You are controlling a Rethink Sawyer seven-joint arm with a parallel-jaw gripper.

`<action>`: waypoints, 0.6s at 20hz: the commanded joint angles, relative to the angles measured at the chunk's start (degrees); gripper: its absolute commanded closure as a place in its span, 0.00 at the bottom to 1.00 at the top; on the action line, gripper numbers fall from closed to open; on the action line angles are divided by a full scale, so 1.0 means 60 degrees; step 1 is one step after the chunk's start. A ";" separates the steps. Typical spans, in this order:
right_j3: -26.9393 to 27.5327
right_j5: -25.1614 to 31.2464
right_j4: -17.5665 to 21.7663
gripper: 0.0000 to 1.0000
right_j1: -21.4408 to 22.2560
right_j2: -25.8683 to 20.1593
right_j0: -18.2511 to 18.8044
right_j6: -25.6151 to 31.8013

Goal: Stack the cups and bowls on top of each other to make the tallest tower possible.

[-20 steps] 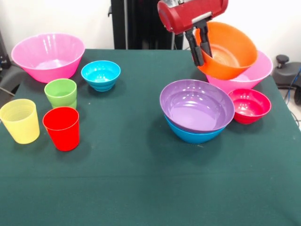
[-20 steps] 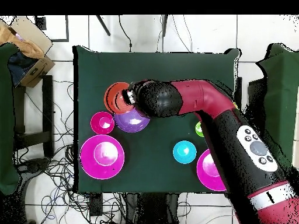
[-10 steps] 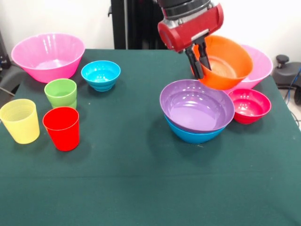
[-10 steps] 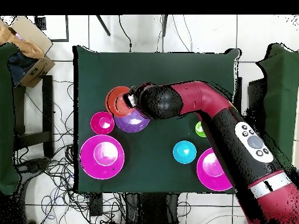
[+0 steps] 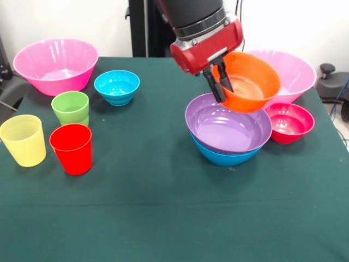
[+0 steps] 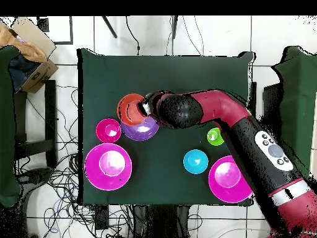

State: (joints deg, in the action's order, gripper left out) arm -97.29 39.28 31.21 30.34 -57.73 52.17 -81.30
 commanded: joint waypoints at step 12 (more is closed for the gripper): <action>0.0405 -0.0100 0.2032 0.00 -0.1773 -0.0455 0.0301 0.4157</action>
State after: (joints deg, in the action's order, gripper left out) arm -97.08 39.28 38.05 21.47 -59.82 56.17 -71.97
